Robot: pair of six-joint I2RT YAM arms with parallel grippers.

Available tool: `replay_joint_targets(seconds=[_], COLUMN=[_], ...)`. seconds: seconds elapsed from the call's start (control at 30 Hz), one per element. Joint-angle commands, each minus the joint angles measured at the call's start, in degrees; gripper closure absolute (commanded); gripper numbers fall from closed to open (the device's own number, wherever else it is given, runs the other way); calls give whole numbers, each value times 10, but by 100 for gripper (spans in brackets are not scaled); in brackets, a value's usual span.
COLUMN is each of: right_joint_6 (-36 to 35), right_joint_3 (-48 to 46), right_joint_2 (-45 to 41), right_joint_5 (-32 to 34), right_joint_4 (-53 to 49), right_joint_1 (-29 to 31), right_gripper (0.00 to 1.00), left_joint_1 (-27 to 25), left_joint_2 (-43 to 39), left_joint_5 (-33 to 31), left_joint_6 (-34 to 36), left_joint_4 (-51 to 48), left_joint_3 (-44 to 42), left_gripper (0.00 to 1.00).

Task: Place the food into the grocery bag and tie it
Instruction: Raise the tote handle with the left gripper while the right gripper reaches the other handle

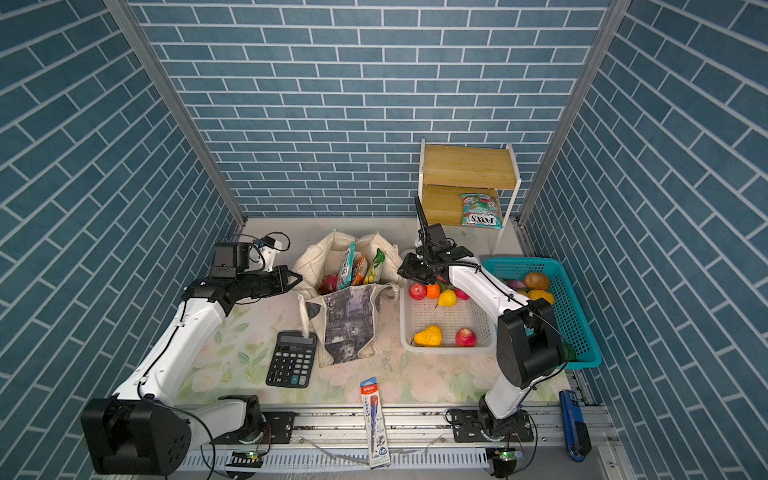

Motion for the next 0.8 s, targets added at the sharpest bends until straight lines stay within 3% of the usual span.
replay_joint_targets(seconds=[0.0,0.13,0.17,0.37,0.53,0.77], right_joint_6=[10,2,-1,-33,-40,-41], right_joint_3=[-3,15,24,148,266,356], right_joint_2=[7,-2,-6,-17,1,22], right_joint_5=[-15,-18,-16,12,16,18], right_joint_4=[5,-15,-22,-95,-127,-141], right_joint_1=[2,2,4,36,70,90], right_gripper=[68,97,100,100,100,100], left_joint_1=[6,6,6,5,-6,-38], left_joint_2=[-1,-2,-2,4,0,20], left_joint_5=[-7,-6,-6,-7,-7,-17], left_joint_6=[6,7,8,21,26,33], left_joint_4=[12,13,12,-27,-81,-132], left_joint_3=[-6,-5,-4,52,154,244], left_gripper=[100,100,100,100,100,100])
